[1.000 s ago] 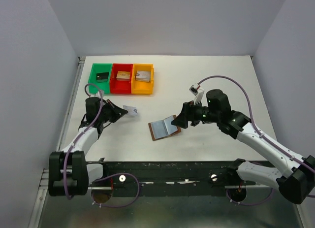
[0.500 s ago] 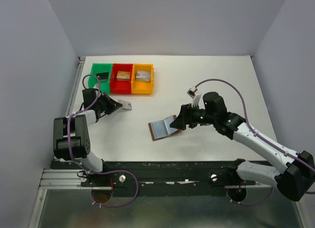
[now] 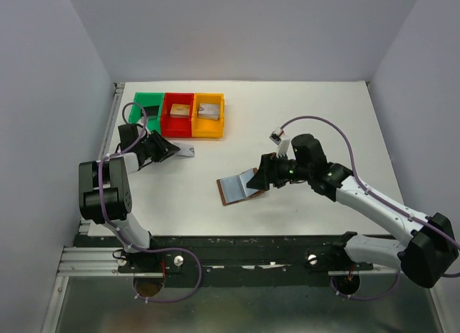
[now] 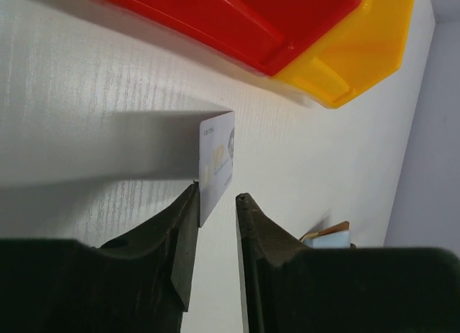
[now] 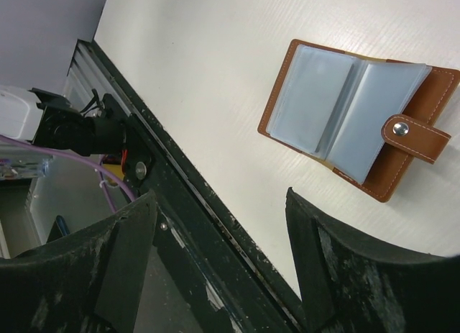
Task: Take the credit cards out of the card holder
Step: Place the credit card at the center of the board, then remove the credit card from the card holder.
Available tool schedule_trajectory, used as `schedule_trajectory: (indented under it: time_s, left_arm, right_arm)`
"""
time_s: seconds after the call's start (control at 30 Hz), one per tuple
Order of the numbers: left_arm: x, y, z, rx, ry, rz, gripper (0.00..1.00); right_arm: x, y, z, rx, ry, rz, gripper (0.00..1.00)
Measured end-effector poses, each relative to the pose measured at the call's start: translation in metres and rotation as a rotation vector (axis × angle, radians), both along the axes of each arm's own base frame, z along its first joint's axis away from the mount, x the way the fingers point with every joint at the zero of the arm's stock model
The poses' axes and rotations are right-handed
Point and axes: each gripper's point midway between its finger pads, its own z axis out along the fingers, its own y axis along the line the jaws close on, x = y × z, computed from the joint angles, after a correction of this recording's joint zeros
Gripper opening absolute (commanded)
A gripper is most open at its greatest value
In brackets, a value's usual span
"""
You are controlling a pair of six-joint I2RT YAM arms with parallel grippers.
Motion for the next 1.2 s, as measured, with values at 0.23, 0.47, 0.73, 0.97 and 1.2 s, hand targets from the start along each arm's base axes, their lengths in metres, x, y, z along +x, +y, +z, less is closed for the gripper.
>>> schedule_trajectory:
  time_s: [0.23, 0.47, 0.73, 0.97, 1.2]
  left_arm:
    - [-0.004, 0.003, -0.004, 0.015, 0.025, -0.009, 0.46]
    - [-0.011, 0.016, -0.011, 0.07, 0.07, 0.02, 0.54]
    - [-0.019, 0.046, -0.001, 0.192, 0.104, 0.137, 0.59]
    - [-0.04, -0.011, 0.068, 0.362, -0.113, 0.096, 0.62]
    - [-0.113, -0.101, 0.049, 0.388, -0.16, -0.091, 0.61]
  right_arm:
    - [0.001, 0.0, -0.001, -0.006, -0.003, 0.004, 0.8]
    - [0.003, 0.0, 0.002, -0.009, -0.019, 0.006, 0.8]
    - [0.015, -0.012, -0.018, -0.113, -0.004, -0.072, 0.85]
    - [0.045, -0.018, -0.066, -0.292, 0.061, -0.171, 0.86]
    - [0.055, -0.032, -0.118, -0.442, 0.138, -0.225, 0.86]
